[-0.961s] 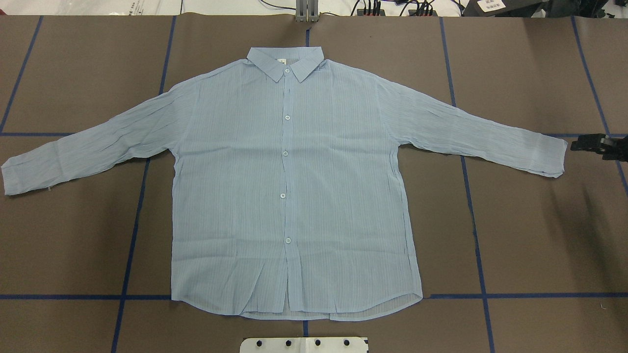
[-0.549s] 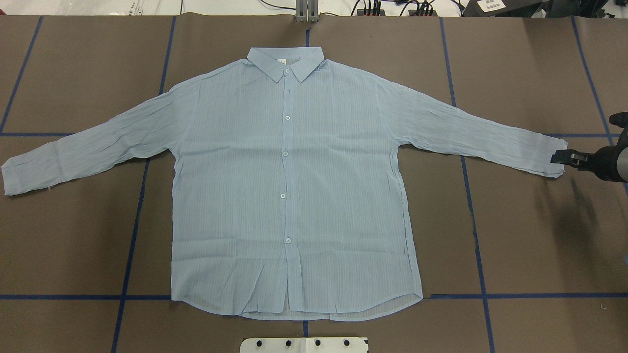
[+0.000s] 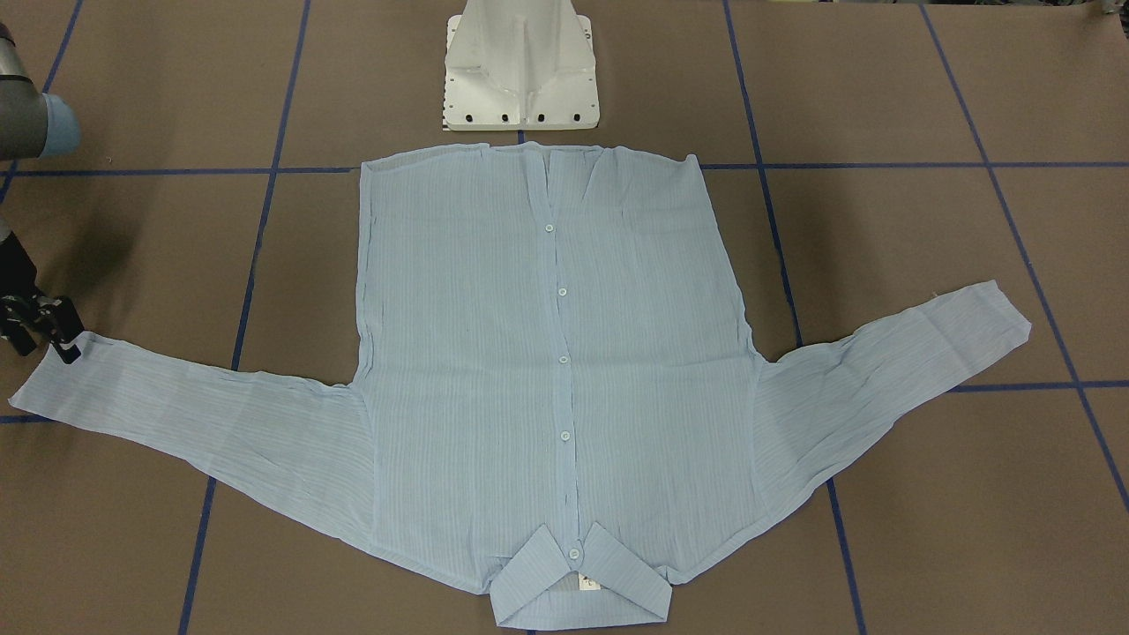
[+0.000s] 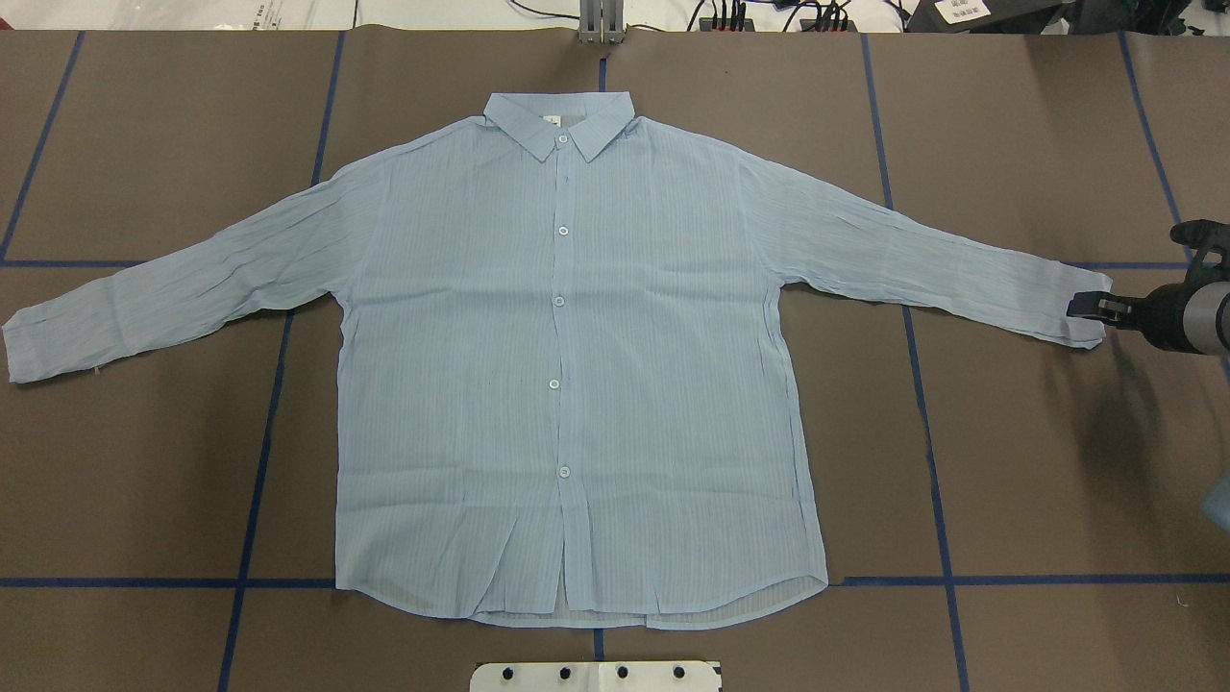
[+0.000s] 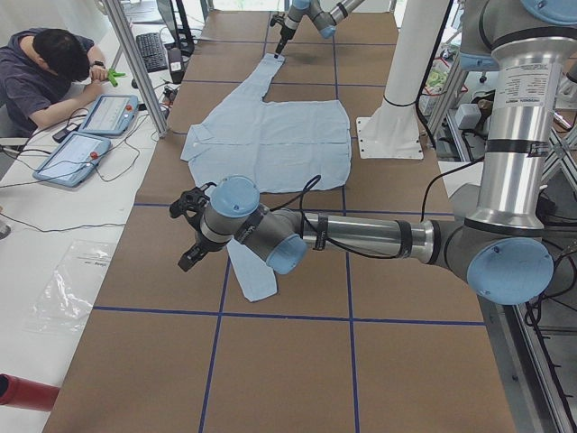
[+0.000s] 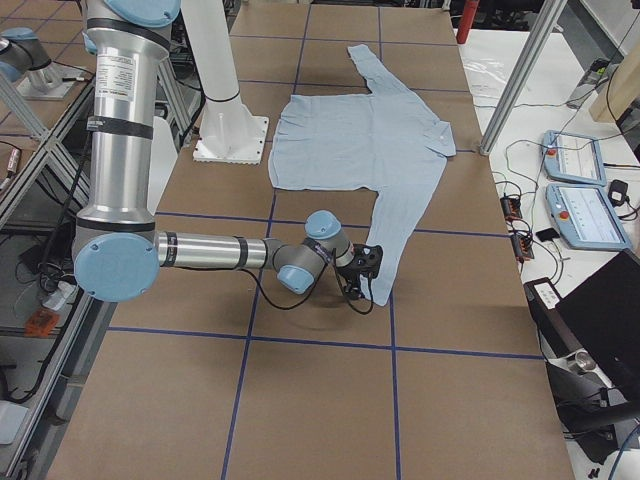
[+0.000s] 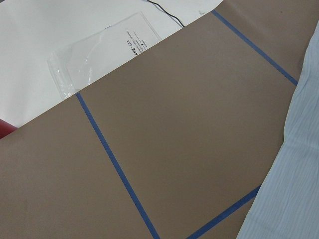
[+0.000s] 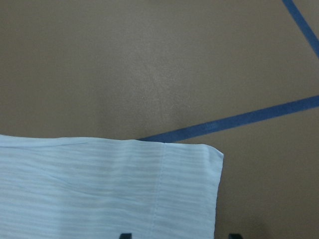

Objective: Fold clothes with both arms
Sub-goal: 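Lower the right gripper to the cuff of the nearby sleeve and grasp it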

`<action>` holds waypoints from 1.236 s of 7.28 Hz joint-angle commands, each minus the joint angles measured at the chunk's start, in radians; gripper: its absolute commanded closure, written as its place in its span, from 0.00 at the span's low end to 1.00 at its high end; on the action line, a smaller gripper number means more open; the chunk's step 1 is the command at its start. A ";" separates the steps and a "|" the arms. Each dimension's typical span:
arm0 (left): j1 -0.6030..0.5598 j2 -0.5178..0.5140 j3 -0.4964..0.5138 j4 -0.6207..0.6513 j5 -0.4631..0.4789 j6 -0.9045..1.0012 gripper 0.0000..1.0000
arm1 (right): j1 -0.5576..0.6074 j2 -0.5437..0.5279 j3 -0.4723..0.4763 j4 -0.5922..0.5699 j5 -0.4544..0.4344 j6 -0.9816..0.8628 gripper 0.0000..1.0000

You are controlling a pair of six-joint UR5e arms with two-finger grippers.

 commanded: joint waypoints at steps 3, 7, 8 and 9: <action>0.000 0.001 0.001 0.000 0.001 0.000 0.00 | -0.016 0.001 -0.004 0.000 -0.006 0.007 0.36; -0.002 0.003 0.003 0.000 0.000 0.002 0.00 | -0.025 0.001 -0.001 0.003 -0.003 0.015 1.00; -0.002 0.003 0.004 0.000 0.000 0.002 0.00 | -0.025 0.001 0.011 0.005 -0.005 0.013 1.00; -0.002 0.003 0.004 0.000 0.000 0.002 0.00 | -0.022 0.005 0.040 0.005 -0.011 0.004 1.00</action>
